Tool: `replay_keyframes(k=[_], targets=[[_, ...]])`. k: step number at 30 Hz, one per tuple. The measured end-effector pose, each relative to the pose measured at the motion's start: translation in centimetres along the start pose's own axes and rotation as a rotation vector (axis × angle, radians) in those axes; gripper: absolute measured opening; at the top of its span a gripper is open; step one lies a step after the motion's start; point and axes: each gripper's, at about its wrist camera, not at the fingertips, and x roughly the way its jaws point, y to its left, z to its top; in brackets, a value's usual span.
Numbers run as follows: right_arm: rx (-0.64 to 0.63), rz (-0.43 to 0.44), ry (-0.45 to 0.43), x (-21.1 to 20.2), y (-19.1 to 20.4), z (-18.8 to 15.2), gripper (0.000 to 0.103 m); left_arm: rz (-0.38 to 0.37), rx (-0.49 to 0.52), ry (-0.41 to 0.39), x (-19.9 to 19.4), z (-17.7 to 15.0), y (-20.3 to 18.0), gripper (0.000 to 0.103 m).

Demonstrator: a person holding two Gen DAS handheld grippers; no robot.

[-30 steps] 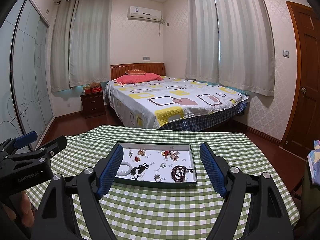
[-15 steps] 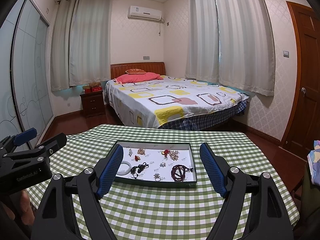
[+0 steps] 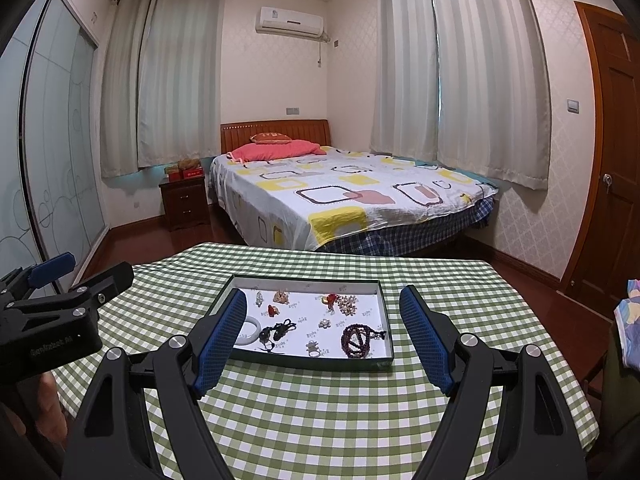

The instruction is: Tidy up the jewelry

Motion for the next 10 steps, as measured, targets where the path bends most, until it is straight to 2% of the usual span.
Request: replay_keyframes(k=[5, 10], targets=[[0.000, -0.001, 0.001, 0.0, 0.0, 0.0, 0.076, 0.011, 0.003, 0.000, 0.5, -0.2, 0.1, 0.099], [0.007, -0.007, 0.018, 0.8, -0.5, -0.4, 0.076, 0.006, 0.004, 0.052, 1.9, -0.6, 0.5, 0.099]])
